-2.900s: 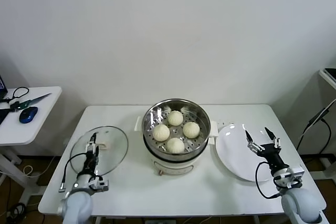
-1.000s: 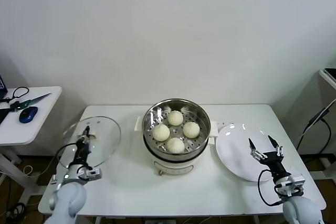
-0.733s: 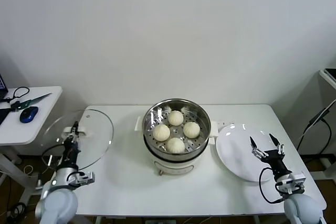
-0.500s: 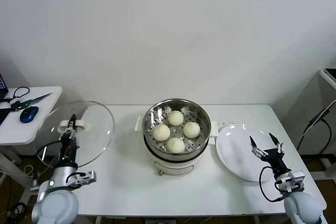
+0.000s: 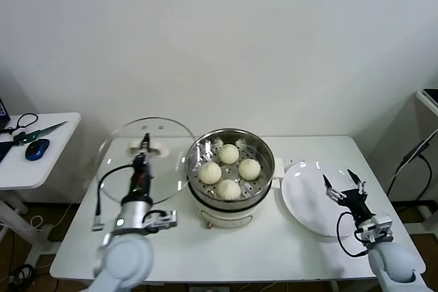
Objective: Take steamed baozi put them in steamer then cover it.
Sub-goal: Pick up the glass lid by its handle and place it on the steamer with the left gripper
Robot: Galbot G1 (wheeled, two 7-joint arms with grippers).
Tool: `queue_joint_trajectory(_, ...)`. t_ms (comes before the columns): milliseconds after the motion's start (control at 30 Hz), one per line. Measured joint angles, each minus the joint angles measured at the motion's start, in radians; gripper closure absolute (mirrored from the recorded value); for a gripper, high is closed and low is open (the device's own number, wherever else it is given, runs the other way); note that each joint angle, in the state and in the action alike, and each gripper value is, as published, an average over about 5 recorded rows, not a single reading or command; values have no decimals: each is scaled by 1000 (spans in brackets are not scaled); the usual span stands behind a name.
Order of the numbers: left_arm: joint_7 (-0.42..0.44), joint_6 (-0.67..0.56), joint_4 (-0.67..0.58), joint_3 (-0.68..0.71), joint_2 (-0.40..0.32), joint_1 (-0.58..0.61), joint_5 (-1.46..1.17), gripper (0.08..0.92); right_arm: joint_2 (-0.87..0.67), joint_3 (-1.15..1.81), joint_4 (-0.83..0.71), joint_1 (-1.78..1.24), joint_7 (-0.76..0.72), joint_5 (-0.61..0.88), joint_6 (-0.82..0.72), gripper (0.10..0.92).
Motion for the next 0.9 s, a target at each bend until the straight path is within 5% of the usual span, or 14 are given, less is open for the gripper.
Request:
queue_joint_trajectory(333, 119, 73, 90, 209, -134, -182, 132, 854, -3, 4, -35, 17, 0, -10, 9, 203)
queue_joint_trajectory(633, 128, 78, 238, 294, -307, -269, 171, 854, 0, 24, -60, 13, -8, -18, 22, 203)
queue_joint_trajectory(900, 122, 78, 346, 319, -394, -288, 173, 854, 2, 37, -76, 11, -18, -23, 30, 203)
